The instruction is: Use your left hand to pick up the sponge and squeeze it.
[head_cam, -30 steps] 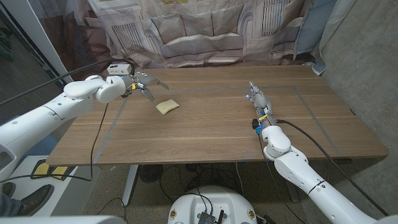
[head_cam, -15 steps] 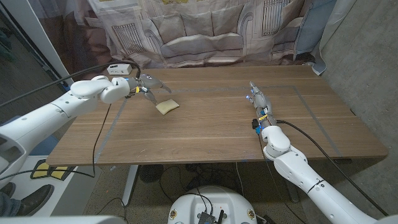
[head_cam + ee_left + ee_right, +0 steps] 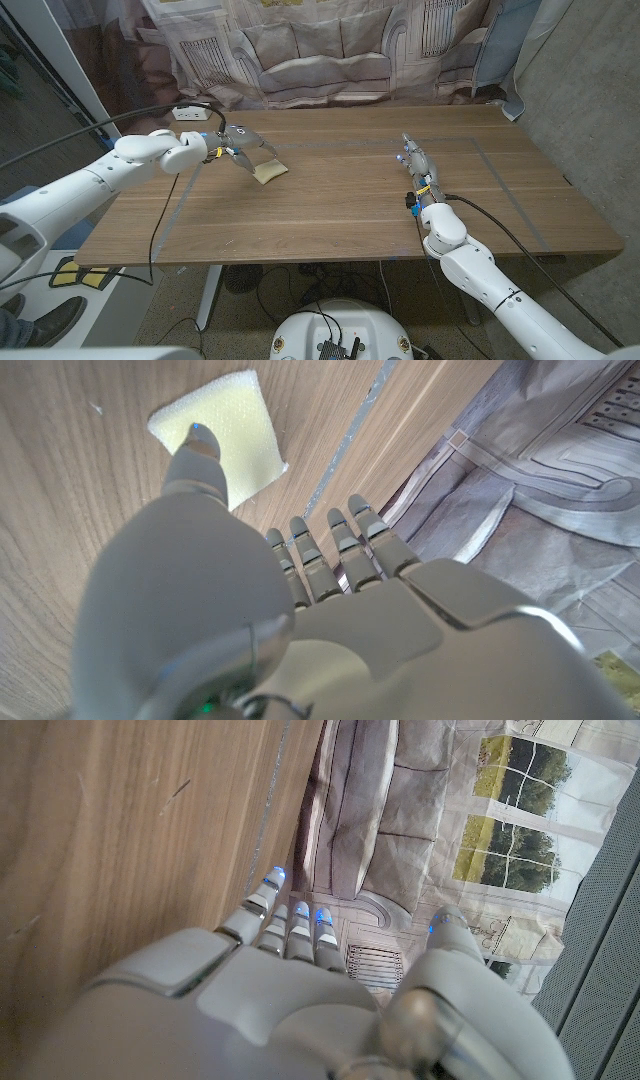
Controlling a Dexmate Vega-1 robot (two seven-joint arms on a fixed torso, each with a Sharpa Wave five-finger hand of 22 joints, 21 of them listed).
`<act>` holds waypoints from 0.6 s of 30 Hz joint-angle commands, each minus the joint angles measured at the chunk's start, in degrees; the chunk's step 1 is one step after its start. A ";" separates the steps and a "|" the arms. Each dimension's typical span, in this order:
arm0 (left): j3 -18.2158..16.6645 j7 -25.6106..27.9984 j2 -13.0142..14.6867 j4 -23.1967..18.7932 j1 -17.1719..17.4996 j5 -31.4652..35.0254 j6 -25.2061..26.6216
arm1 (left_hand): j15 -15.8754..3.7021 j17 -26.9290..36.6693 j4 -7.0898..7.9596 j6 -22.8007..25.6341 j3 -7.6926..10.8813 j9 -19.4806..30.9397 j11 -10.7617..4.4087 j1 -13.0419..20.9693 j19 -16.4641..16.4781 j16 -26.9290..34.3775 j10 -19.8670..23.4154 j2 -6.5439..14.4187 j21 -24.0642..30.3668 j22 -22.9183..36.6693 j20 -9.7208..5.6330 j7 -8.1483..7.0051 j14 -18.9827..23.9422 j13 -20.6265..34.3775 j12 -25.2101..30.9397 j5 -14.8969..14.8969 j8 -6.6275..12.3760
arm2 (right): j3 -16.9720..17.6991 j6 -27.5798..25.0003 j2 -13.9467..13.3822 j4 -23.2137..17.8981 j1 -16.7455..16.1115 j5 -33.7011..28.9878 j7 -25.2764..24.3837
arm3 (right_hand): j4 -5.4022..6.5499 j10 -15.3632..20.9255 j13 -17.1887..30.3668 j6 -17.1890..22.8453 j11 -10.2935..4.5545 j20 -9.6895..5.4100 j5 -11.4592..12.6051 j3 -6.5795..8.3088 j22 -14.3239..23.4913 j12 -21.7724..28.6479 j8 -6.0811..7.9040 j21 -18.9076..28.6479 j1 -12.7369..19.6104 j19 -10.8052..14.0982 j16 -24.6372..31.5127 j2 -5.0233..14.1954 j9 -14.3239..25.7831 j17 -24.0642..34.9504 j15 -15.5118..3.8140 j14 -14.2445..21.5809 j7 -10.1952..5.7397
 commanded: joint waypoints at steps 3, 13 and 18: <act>2.69 3.82 -1.99 5.57 -2.42 1.31 -2.61 | -8.53 0.07 -0.20 2.93 -0.54 0.21 -0.20 1.73 2.77 0.45 2.94 0.22 0.85 0.11 -4.51 0.94 3.38 0.03 0.74 0.53 0.59 | 0.22 -0.57 -0.22 -0.90 -0.91 0.35 -0.62 | -0.12 0.23 0.06 0.31 -0.03 0.37 -0.11 -0.09 0.19 -0.13 -0.19 0.09 0.38 -0.08 0.29 0.18 0.29 0.13 0.21 0.21 0.01; 4.41 4.31 -3.67 9.16 -4.51 -0.40 -5.03 | -8.41 0.09 -0.62 4.57 -0.19 0.26 0.35 3.45 5.90 0.24 4.01 1.00 1.44 0.06 -4.64 2.85 4.92 0.07 0.70 0.40 0.66 | 0.26 -1.10 -0.42 -1.42 -1.34 0.59 -0.83 | -0.10 0.18 0.06 0.31 0.02 0.40 -0.12 -0.12 0.19 -0.16 -0.20 0.08 0.39 -0.08 0.29 0.19 0.29 0.14 0.20 0.21 0.06; 4.89 0.38 -5.54 13.10 -5.83 -5.68 -7.27 | -7.09 0.16 -0.69 4.76 -0.04 0.30 1.10 4.50 10.04 -0.16 3.75 1.71 2.26 -0.03 -2.44 4.50 4.72 0.20 0.29 -0.35 0.28 | 0.30 -1.43 -0.62 -1.88 -1.57 0.60 -1.01 | -0.10 0.21 0.06 0.29 -0.02 0.38 -0.12 -0.14 0.20 -0.15 -0.22 0.07 0.39 -0.09 0.30 0.17 0.29 0.14 0.18 0.25 0.05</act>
